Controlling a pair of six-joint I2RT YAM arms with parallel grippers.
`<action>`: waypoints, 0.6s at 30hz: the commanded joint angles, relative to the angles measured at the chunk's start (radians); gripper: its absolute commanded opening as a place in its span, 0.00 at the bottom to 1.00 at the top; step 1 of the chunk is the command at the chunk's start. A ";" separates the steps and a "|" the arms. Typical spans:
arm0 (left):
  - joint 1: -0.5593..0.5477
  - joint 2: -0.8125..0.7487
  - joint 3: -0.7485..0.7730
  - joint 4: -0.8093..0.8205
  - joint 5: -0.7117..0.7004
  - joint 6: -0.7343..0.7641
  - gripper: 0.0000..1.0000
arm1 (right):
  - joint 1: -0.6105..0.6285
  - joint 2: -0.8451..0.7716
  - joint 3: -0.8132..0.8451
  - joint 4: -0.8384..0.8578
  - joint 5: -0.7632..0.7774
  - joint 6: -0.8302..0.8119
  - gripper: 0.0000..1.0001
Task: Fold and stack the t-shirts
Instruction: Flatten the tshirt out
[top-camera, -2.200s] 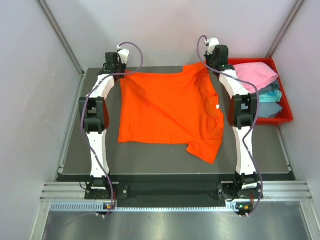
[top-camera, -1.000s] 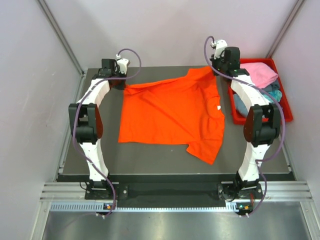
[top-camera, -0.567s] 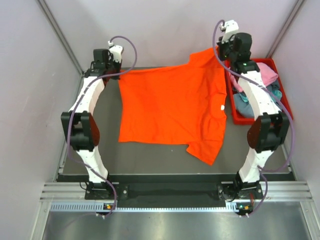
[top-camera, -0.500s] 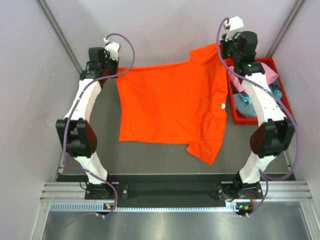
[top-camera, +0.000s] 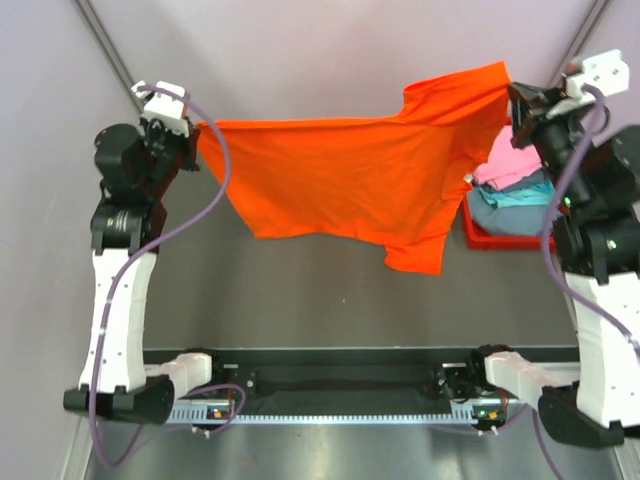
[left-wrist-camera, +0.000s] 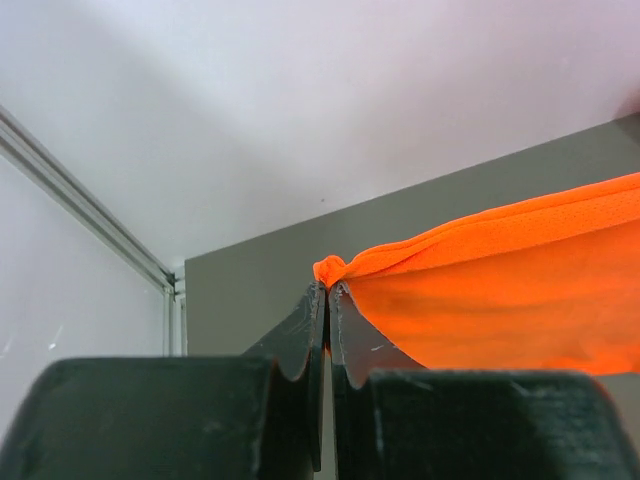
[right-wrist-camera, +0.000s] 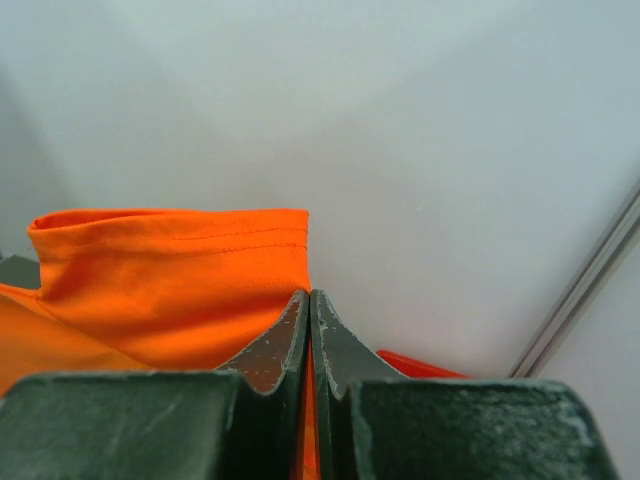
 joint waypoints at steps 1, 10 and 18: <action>0.002 -0.110 0.009 -0.056 0.000 0.000 0.00 | 0.009 -0.087 0.032 -0.103 0.005 0.025 0.00; 0.002 -0.234 0.116 -0.120 -0.021 -0.015 0.00 | 0.001 -0.243 0.131 -0.228 -0.010 0.006 0.00; 0.002 -0.231 0.216 -0.156 -0.006 -0.017 0.00 | -0.045 -0.207 0.243 -0.229 -0.065 0.068 0.00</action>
